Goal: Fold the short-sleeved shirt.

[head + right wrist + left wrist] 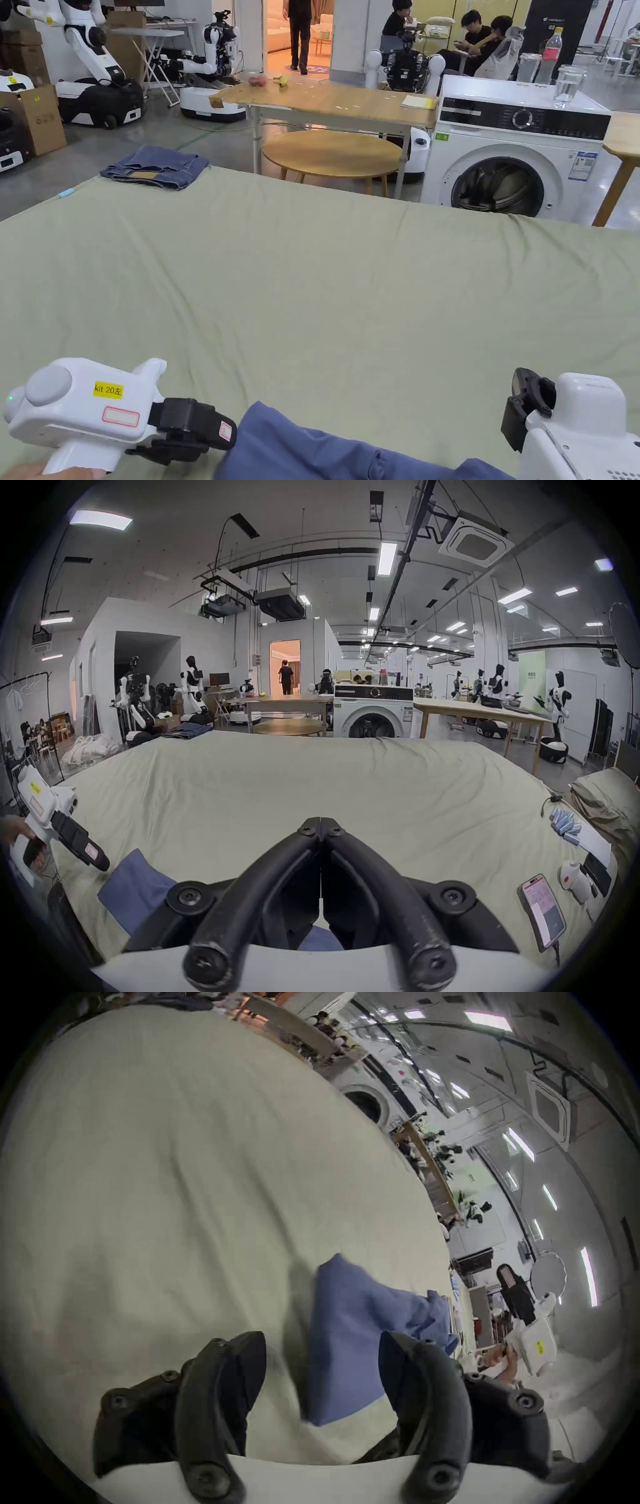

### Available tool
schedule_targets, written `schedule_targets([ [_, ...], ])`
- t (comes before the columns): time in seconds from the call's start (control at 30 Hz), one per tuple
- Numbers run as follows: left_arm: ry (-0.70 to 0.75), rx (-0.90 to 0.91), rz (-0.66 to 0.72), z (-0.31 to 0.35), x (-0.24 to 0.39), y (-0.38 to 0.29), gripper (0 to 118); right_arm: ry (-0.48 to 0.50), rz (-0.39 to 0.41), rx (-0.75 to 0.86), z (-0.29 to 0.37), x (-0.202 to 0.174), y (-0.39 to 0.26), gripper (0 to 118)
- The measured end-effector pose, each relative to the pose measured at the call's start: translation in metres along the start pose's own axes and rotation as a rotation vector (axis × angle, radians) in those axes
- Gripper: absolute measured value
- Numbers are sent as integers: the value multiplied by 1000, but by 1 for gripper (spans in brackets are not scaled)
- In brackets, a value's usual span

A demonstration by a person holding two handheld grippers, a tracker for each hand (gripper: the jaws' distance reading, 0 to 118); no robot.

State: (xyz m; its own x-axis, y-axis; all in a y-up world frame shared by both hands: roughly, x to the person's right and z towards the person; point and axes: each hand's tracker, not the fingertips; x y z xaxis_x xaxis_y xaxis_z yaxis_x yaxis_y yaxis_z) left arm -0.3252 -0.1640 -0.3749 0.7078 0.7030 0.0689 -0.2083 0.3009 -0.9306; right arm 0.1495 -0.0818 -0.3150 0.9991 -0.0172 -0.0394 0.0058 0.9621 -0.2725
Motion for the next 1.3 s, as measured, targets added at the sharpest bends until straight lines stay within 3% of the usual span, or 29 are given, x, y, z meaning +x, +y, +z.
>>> schedule_targets([
  [0.13,-135,-84,39,-35,-21,-4,68,5,-9,-10,-1,-3,-1,0],
  [0.27,-285,-43,65,-52,-25,-4,67,3,-4,-19,-2,-4,-4,0],
  [0.37,-358,-18,113,-63,-26,-10,43,-1,-6,-27,-2,-4,-5,0],
  [0.4,-313,-18,105,-67,-24,-11,23,-1,-7,-30,-2,-4,-5,0],
  [0.43,-269,-16,88,-71,-23,-13,12,-1,-8,-33,-3,-4,-7,0],
  [0.47,-240,-15,68,-75,-25,-13,10,-2,-7,-36,-3,-3,-7,0],
  [0.77,-338,80,42,-35,-6,-19,3,-13,0,-46,-2,2,-8,0],
  [0.9,-311,132,-2,-1,8,-9,3,-18,3,-43,-2,7,-6,0],
  [1.17,-28,216,-103,85,50,20,3,-6,5,-41,-4,7,-3,0],
  [1.3,124,212,-191,96,81,30,3,5,5,-40,-4,5,-4,0],
])
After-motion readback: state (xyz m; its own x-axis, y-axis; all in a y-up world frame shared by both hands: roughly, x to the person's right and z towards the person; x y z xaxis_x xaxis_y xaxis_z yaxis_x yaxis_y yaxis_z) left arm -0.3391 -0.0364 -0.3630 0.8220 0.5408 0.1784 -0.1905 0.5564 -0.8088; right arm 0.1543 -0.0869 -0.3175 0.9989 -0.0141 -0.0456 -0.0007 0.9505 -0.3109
